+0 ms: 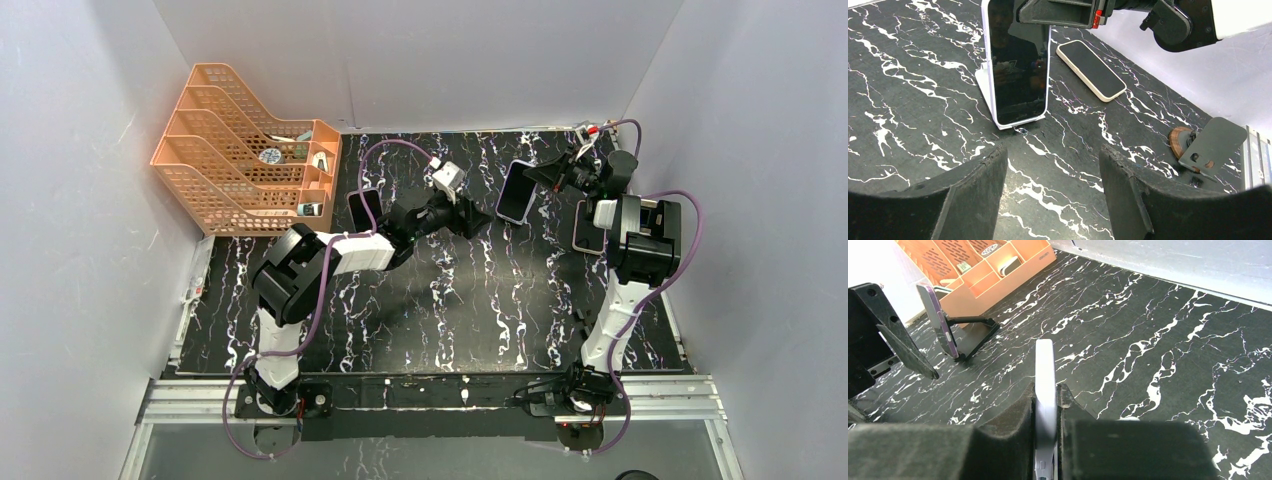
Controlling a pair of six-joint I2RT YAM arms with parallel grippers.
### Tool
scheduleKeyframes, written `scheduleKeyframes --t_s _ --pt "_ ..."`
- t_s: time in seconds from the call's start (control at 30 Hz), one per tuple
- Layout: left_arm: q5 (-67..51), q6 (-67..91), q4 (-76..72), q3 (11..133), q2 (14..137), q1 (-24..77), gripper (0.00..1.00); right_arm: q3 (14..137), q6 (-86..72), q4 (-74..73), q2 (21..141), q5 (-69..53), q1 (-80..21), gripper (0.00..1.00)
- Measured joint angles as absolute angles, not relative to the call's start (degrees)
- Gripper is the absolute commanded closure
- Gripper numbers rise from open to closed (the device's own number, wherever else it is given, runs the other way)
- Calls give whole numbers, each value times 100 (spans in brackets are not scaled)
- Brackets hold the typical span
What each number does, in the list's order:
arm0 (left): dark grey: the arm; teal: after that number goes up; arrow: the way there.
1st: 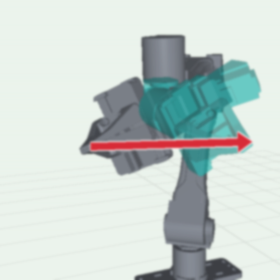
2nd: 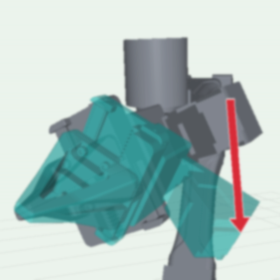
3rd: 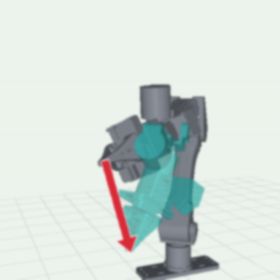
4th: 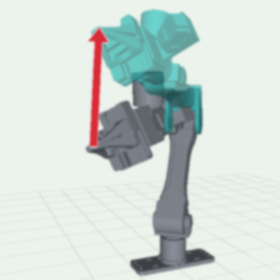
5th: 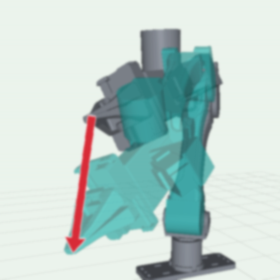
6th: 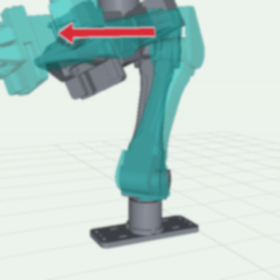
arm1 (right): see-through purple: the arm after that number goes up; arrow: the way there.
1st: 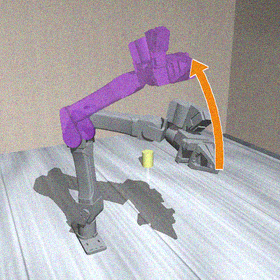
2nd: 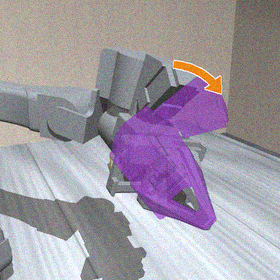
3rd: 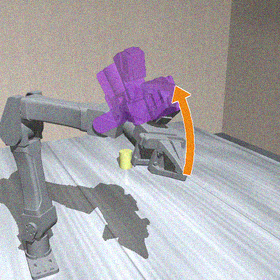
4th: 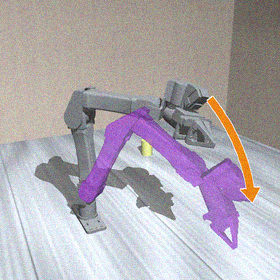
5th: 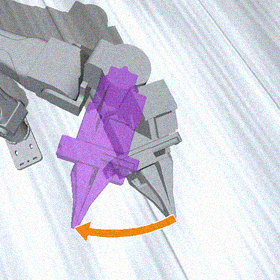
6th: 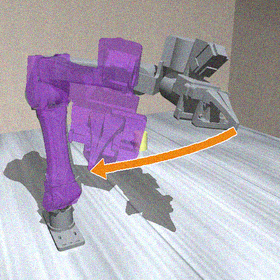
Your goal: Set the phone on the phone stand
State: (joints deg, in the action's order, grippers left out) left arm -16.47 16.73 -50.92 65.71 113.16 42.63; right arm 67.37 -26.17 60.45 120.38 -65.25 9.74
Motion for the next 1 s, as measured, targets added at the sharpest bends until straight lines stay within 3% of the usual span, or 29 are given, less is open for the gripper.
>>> scheduleKeyframes --t_s 0.17,0.23,0.33,0.8,1.0 --pt "-1686 1712 -5094 6571 11316 4248 36 6735 -2589 6040 12036 -6530 974 63" --pt "-1697 1717 -5094 6571 11316 4246 36 6722 -2558 6031 12036 -6521 978 37" --pt "-1704 1719 -5096 6571 11316 4239 36 6667 -2519 5959 12036 -6440 989 21" --pt "-1765 1780 -5109 6497 11316 4211 36 6641 -1798 4678 11399 -5129 1066 11" --pt "-1811 1863 -5310 6342 11314 4209 36 6635 -1625 3319 10543 -3336 1103 10"
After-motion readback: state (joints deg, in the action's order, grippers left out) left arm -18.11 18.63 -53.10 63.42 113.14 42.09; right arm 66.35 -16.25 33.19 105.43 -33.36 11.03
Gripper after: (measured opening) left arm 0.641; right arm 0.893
